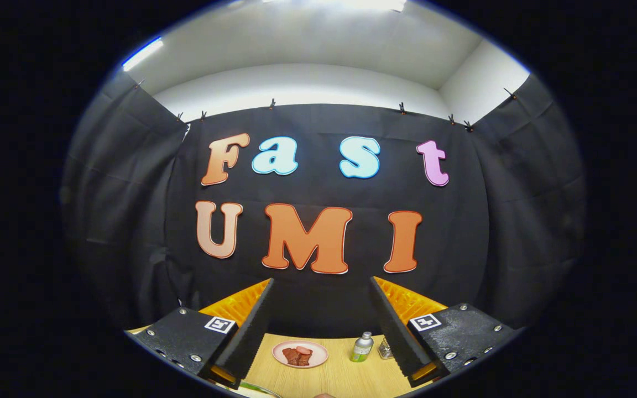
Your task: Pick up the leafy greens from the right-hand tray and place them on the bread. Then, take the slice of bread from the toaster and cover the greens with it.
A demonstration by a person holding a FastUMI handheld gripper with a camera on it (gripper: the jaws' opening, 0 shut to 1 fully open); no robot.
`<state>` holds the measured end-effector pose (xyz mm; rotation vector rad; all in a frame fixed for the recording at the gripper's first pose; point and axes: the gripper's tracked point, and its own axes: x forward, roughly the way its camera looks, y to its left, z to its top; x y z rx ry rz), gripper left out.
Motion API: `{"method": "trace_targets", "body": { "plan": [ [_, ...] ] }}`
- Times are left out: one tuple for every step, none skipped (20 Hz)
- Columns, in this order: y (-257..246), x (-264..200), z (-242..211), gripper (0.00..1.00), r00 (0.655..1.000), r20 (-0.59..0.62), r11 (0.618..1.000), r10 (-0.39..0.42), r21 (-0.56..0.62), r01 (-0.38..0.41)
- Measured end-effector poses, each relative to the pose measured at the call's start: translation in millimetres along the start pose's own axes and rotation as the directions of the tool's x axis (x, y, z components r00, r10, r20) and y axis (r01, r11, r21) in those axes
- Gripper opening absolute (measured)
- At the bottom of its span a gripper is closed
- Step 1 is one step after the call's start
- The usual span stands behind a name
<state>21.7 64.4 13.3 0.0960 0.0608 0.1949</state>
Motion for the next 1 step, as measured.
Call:
{"method": "trace_targets", "body": {
  "plan": [
    [1.0,-0.5,-0.9,0.98,1.000,0.001,1.000,0.005,-0.001,-0.005]
  ]
}}
